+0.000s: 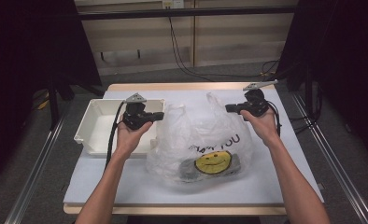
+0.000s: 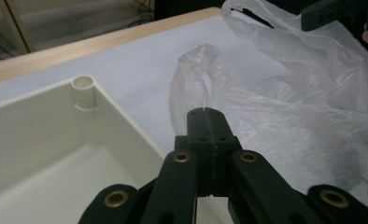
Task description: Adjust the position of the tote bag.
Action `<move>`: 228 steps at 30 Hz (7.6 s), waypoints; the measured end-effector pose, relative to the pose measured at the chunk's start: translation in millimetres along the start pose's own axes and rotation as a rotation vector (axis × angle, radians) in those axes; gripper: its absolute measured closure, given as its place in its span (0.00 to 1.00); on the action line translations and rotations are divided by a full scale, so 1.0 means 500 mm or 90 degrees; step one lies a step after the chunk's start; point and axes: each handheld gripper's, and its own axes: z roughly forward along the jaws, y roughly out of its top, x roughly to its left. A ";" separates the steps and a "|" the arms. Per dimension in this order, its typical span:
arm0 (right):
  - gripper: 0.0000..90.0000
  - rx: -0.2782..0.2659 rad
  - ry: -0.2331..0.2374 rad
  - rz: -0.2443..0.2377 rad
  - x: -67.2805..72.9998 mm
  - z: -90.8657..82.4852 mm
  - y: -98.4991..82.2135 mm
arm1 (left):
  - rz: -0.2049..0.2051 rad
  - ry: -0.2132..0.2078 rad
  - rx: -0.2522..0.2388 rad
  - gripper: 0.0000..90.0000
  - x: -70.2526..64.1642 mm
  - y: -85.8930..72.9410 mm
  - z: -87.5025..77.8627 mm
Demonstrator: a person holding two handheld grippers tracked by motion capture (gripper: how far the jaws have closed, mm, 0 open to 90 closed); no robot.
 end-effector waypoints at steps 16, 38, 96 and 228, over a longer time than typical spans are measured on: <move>1.00 -0.112 0.026 0.000 0.031 -0.121 0.003 | 0.037 -0.040 -0.124 1.00 -0.060 0.040 -0.096; 1.00 -0.163 -0.013 -0.057 0.092 -0.255 -0.007 | 0.113 -0.075 -0.212 1.00 -0.140 0.040 -0.247; 1.00 0.095 -0.096 -0.011 0.063 -0.149 -0.276 | 0.158 -0.153 0.176 1.00 -0.196 -0.260 -0.108; 1.00 0.223 0.003 -0.138 0.136 -0.080 -0.252 | 0.191 -0.110 0.291 1.00 -0.249 -0.170 0.011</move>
